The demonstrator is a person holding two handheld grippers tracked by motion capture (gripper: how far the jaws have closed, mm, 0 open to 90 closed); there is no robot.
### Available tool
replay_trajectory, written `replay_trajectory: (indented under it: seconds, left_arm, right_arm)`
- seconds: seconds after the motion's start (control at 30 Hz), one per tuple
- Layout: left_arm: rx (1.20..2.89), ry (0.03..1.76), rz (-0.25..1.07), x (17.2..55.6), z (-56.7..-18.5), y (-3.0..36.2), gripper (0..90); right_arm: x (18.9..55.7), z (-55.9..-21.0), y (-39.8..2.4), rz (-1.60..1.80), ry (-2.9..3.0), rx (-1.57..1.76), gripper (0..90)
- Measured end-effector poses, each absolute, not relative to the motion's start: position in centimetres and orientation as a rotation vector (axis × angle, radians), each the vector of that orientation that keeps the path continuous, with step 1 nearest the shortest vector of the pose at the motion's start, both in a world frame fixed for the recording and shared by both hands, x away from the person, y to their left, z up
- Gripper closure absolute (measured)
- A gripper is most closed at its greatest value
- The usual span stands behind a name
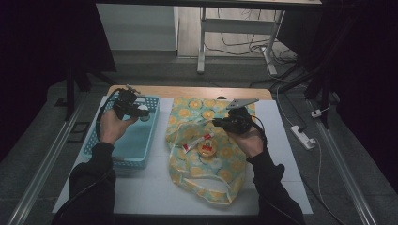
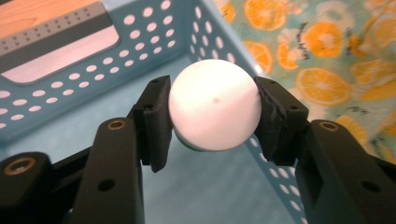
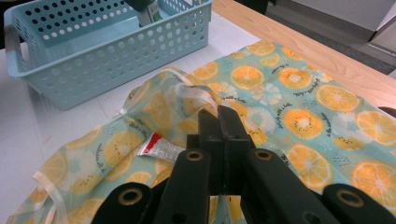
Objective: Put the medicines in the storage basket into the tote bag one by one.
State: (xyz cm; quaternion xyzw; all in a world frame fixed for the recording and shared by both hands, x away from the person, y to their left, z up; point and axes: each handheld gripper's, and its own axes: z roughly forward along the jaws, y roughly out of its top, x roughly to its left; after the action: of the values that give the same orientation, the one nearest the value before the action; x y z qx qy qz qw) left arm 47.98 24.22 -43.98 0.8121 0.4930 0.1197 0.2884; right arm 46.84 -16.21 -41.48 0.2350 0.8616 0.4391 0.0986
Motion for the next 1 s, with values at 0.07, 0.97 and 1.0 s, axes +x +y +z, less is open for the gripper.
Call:
replay_trajectory:
  seconds: [0.07,0.97,1.0]
  left_arm:
    - [2.166,1.3,0.323,47.6,-43.4,24.2,50.4]
    - [2.232,1.027,0.252,44.0,-40.4,18.5,50.4]
    - [2.232,1.016,0.248,43.8,-40.4,18.1,50.4]
  right_arm:
    - [46.8,-41.5,-16.2,1.3,2.549,0.695,90.0]
    - [46.8,-41.4,-16.2,1.3,2.546,0.692,90.0]
    - [46.8,-41.4,-16.2,1.299,2.546,0.692,90.0]
